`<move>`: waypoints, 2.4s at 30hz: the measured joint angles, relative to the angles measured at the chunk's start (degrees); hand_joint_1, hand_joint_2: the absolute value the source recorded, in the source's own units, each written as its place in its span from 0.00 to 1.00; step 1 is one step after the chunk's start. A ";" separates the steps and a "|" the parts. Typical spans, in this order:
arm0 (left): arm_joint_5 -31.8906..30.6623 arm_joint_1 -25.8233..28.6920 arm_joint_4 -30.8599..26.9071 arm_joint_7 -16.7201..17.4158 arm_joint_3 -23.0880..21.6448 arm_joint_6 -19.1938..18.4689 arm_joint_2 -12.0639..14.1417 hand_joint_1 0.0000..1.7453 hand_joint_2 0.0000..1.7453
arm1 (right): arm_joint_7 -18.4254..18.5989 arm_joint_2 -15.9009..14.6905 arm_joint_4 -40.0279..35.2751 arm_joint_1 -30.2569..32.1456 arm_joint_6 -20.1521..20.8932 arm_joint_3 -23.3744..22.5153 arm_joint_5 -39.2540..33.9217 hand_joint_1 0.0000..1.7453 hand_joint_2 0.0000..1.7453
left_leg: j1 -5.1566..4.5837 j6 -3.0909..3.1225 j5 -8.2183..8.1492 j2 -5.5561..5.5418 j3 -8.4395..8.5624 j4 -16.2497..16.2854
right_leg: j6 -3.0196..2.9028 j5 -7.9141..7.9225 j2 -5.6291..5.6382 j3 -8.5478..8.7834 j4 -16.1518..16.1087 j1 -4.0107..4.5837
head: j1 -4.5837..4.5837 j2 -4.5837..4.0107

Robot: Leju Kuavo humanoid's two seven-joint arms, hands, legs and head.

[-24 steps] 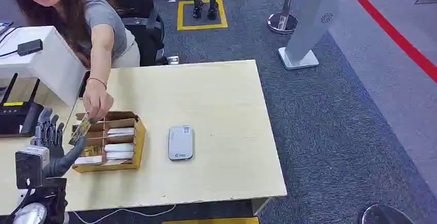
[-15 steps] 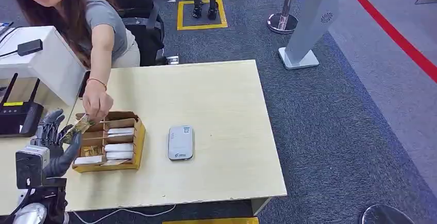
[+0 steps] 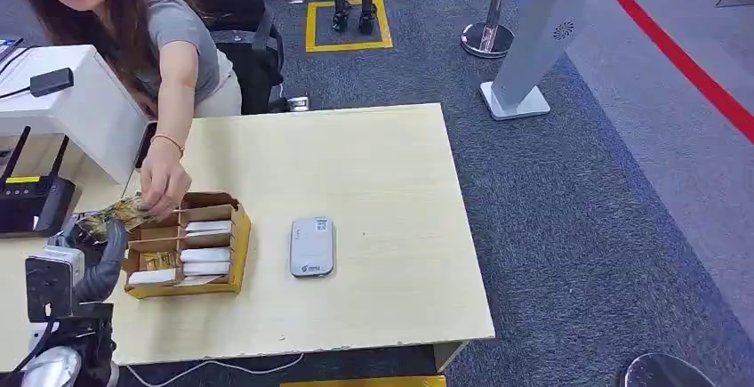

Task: Pass the card to the sensor for recognition and then transmit it.

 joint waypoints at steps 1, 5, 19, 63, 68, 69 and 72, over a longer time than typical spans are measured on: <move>-0.04 -0.03 0.00 0.00 0.00 0.13 -0.07 1.00 1.00 | 0.00 0.00 0.00 0.00 0.00 0.00 -0.02 0.00 0.00 | 0.00 0.00 0.00 0.00 0.00 0.00 | 0.00 0.00 0.00 0.00 0.00 0.00 | 0.00 -0.02; -0.09 -0.08 0.00 0.04 0.00 0.39 -0.31 1.00 1.00 | 0.00 0.00 0.00 0.00 0.00 0.00 0.00 0.00 0.00 | 0.00 0.00 0.00 0.00 0.00 0.00 | 0.00 0.00 0.00 0.00 0.00 0.00 | 0.00 -0.02; -2.58 -0.90 0.00 0.48 -0.02 3.33 -0.48 1.00 1.00 | -0.20 0.00 0.00 -0.02 0.00 0.00 0.15 0.00 0.00 | 0.00 0.00 0.00 0.00 0.00 0.00 | 0.00 0.00 0.00 0.00 0.00 0.00 | 0.00 0.00; -98.55 -14.98 24.38 23.95 -31.11 36.41 -0.66 1.00 1.00 | -0.39 0.00 0.00 -0.98 1.44 3.15 4.13 0.00 0.00 | -0.01 0.00 0.00 0.00 0.01 0.02 | 0.00 0.02 0.00 -0.01 0.00 -0.01 | 0.00 0.00; -98.57 -18.47 30.58 28.39 -37.88 37.09 -0.68 1.00 1.00 | -0.17 0.00 0.00 -1.31 2.06 3.98 4.92 0.00 0.00 | -0.02 0.00 0.00 0.02 0.01 0.02 | -0.01 0.03 0.01 0.00 0.00 -0.01 | 0.00 -0.02; -98.57 -18.97 31.53 28.54 -38.81 37.11 -0.68 1.00 1.00 | -0.15 0.00 0.00 -1.36 2.16 4.13 4.96 0.00 0.00 | -0.02 0.00 0.00 0.03 0.01 0.02 | 0.00 0.03 0.01 0.00 0.00 -0.01 | 0.00 0.00; -98.57 -20.02 33.74 28.68 -40.32 37.29 -0.70 1.00 1.00 | 0.07 0.00 0.00 -1.52 2.17 4.42 4.96 0.00 0.00 | -0.01 0.00 0.00 0.02 0.01 0.02 | 0.00 0.03 0.01 -0.01 0.00 -0.01 | 0.00 0.00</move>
